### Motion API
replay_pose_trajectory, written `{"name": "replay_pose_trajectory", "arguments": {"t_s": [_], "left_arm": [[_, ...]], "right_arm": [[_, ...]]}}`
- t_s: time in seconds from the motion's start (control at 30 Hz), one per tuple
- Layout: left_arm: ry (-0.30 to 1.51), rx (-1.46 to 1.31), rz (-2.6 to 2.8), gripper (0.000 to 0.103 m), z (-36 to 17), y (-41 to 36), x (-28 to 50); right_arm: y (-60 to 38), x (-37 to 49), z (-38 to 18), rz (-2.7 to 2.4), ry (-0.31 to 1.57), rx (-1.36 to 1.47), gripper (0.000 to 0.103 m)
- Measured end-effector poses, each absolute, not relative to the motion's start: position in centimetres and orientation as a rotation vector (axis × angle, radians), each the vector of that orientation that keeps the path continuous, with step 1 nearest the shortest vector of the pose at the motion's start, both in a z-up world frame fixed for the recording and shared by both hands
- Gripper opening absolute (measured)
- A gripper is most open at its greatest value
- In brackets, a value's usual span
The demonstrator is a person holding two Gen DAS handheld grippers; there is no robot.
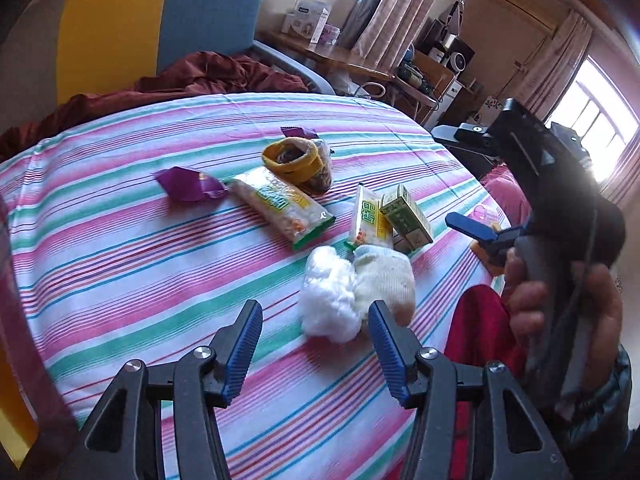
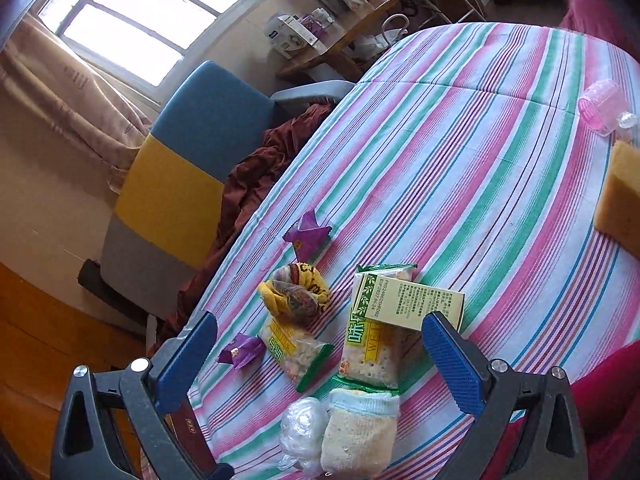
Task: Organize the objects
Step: 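Grasp the second plastic-wrapped ball with the left gripper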
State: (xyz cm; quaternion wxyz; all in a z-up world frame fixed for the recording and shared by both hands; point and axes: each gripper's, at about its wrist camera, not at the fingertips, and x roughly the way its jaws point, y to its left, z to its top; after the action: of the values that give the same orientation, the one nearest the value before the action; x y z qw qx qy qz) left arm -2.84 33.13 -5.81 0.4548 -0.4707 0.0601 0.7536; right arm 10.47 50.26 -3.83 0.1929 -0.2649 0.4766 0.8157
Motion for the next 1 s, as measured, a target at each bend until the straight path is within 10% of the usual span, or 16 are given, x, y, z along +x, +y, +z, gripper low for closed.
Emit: {"name": "replay_pose_trajectory", "arguments": {"t_s": [0.7, 1.0], "left_arm": [[0.105, -1.157, 2.012, 0.032, -10.9, 29.0, -3.8], [0.117, -1.095, 2.044, 0.032, -11.1, 25.8, -2.9]], "right_arm": [[50.2, 9.6, -4.4, 2.289, 1.335, -0.808, 0.103], [43.7, 4.4, -3.7, 2.521, 0.908, -1.169, 0.103]]}}
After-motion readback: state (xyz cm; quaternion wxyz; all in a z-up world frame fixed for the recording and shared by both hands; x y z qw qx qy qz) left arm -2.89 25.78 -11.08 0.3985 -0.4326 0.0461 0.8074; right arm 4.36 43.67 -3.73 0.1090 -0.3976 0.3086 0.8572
